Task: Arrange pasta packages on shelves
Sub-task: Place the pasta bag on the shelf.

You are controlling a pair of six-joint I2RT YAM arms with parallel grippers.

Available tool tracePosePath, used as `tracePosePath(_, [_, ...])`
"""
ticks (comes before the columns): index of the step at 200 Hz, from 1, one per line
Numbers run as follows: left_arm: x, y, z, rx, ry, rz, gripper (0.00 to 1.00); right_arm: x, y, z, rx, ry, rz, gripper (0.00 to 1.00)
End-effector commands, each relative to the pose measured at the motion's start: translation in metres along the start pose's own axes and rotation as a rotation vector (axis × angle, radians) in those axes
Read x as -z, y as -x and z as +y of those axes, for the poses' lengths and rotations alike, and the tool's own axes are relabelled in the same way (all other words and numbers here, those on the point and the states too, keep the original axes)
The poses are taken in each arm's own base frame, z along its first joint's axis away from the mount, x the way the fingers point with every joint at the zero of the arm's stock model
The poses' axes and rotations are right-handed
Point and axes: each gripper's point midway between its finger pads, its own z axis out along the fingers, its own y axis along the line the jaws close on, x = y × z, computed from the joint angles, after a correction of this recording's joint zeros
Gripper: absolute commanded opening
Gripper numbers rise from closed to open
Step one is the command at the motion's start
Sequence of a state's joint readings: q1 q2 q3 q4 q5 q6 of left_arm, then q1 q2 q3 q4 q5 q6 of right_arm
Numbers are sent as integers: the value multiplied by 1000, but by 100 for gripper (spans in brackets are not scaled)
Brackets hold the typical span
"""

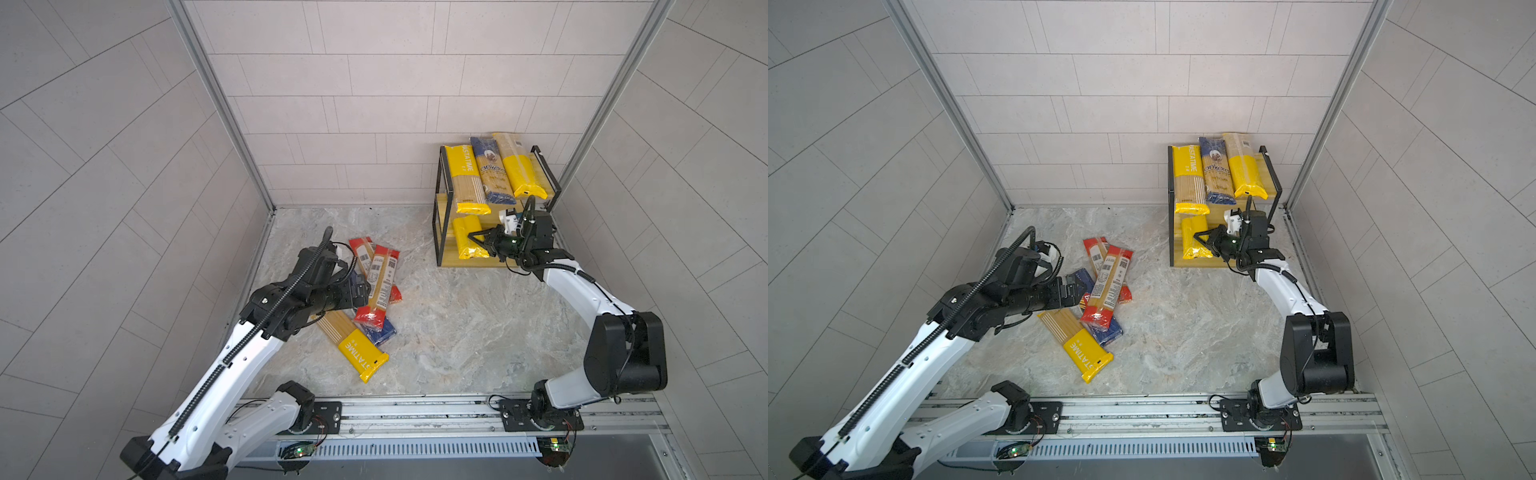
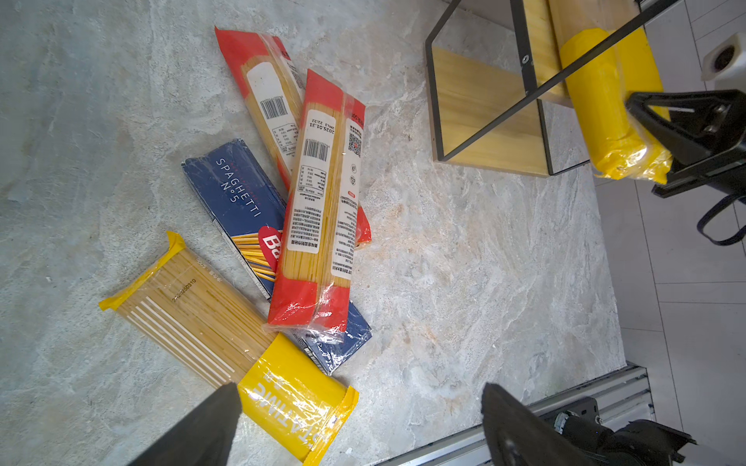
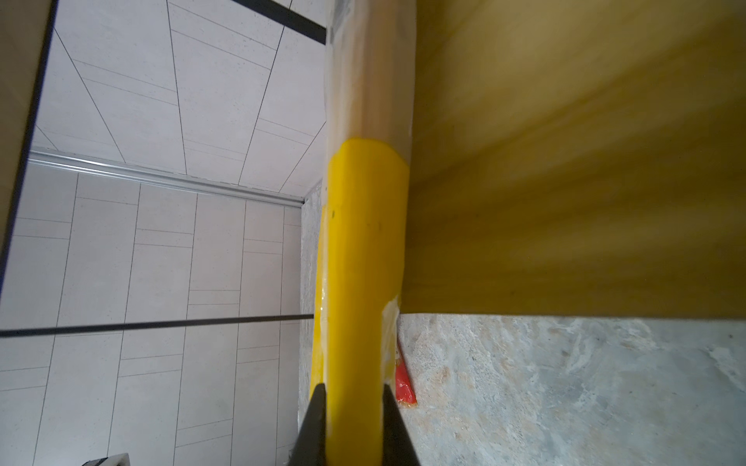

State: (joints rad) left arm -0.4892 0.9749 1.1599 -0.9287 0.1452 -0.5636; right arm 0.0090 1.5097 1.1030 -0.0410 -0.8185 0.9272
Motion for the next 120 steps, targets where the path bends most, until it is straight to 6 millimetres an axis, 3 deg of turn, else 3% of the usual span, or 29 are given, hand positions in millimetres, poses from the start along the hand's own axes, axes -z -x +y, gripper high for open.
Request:
tracePosePath(1, [-2, 5, 2, -12, 12, -11, 99, 2, 30, 35, 124, 85, -73, 0])
tracePosePath(33, [-8, 6, 2, -17, 23, -7, 99, -10, 37, 29, 111, 77, -65, 1])
tracePosePath(62, [-13, 7, 1, -24, 25, 4, 99, -16, 35, 21, 96, 63, -49, 23])
tracePosePath(94, [-17, 6, 1, -29, 27, 18, 99, -6, 28, 20, 117, 36, -55, 50])
tracePosePath(120, [-20, 4, 2, -28, 24, 28, 99, 7, 21, 20, 142, 0, -59, 61])
